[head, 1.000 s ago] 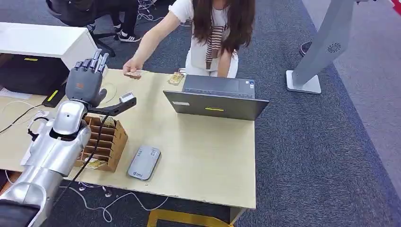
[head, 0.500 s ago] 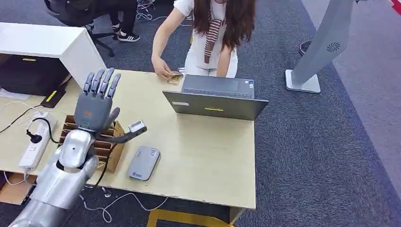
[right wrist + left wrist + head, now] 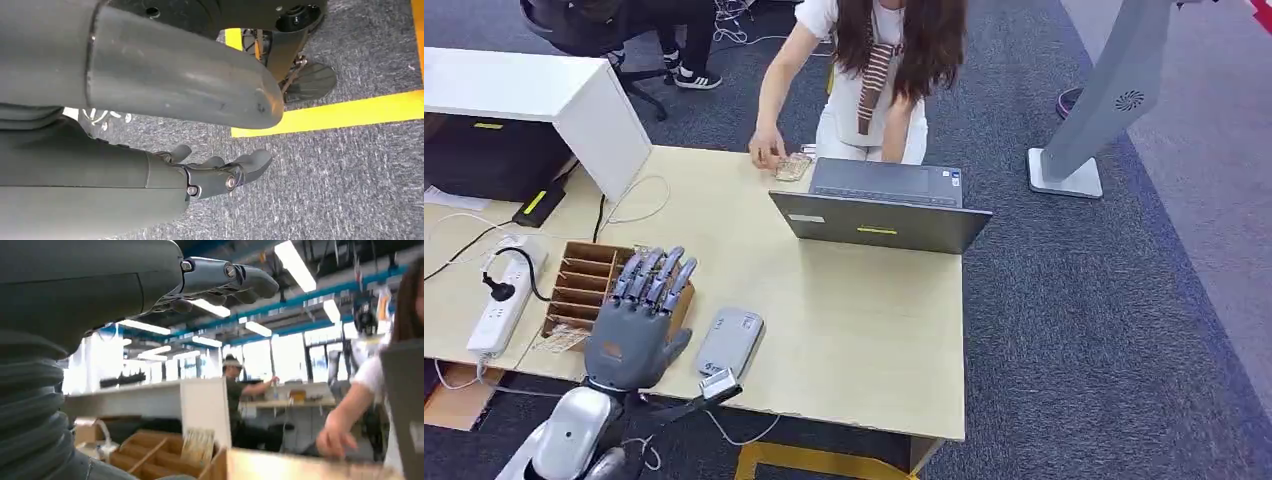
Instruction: Pass the card to the sensor for recognition and then transmit it.
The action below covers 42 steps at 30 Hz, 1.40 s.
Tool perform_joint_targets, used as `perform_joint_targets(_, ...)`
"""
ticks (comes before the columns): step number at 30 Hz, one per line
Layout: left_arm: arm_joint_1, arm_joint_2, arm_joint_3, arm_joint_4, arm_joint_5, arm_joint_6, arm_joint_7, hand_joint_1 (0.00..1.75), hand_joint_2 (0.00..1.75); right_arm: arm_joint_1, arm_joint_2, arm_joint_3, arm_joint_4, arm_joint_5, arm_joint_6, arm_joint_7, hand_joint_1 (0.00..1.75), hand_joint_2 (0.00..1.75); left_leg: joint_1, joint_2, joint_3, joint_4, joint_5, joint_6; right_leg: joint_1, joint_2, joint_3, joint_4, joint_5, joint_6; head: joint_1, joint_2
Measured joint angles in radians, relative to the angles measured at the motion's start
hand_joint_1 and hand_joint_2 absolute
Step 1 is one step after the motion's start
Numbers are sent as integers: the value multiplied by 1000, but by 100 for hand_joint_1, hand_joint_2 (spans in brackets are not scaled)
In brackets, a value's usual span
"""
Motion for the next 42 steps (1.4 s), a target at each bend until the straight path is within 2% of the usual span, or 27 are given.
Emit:
perform_joint_targets(1, 14, 5, 2, 0, 10, -31, 4, 0, 175, 0, 0, -3, 0, 0, 0, 0, 0, 0, 0, 0, 0, 0, 0, 0, 0, 0, 0, 0, 0, 0, 0, 0)
perform_joint_targets(4, 39, 18, 5, 0, 20, -53, 6, 0, 175, 1, 0, -9, 0, 0, 0, 0, 0, 0, 0, -1, 0, 0, 0, 0, 0, -1, 0, 0, 0, 0, 0, 0)
perform_joint_targets(8, 62, 26, 14, 0, 48, -116, 6, 0, 175, 1, 0, -16, 0, 2, -4, 1, 0, 0, 0, -1, 0, 0, 0, 0, 0, -1, 0, 0, 0, 0, 0, 0)
perform_joint_targets(14, 101, 34, 35, 0, 73, -138, 8, 0, 175, 1, 0, -26, 0, 6, -8, 3, 0, 0, 0, -2, -1, 0, 0, 0, 0, -2, 0, 0, 0, 0, 0, 0)
perform_joint_targets(25, 129, 35, 88, 1, 89, -117, 28, 0, 175, 1, 0, -32, 0, 21, -10, 8, 0, 0, 0, -2, -1, 0, 0, 0, 0, -2, 0, 0, 0, 0, 0, 0)
perform_joint_targets(33, 131, 32, 178, 27, 124, -90, 35, 0, 175, 1, 0, -32, 0, 40, -9, 15, 0, 0, 0, -2, -1, 0, 0, 0, 0, -2, 0, 0, 0, 0, 0, 0)
perform_joint_targets(42, 123, 19, 245, 81, 137, -85, 25, 0, 175, 0, 0, -32, 0, 58, -7, 18, 0, 0, 0, -2, 0, 0, 0, 0, 0, -2, 0, 0, 0, 0, 0, 0)
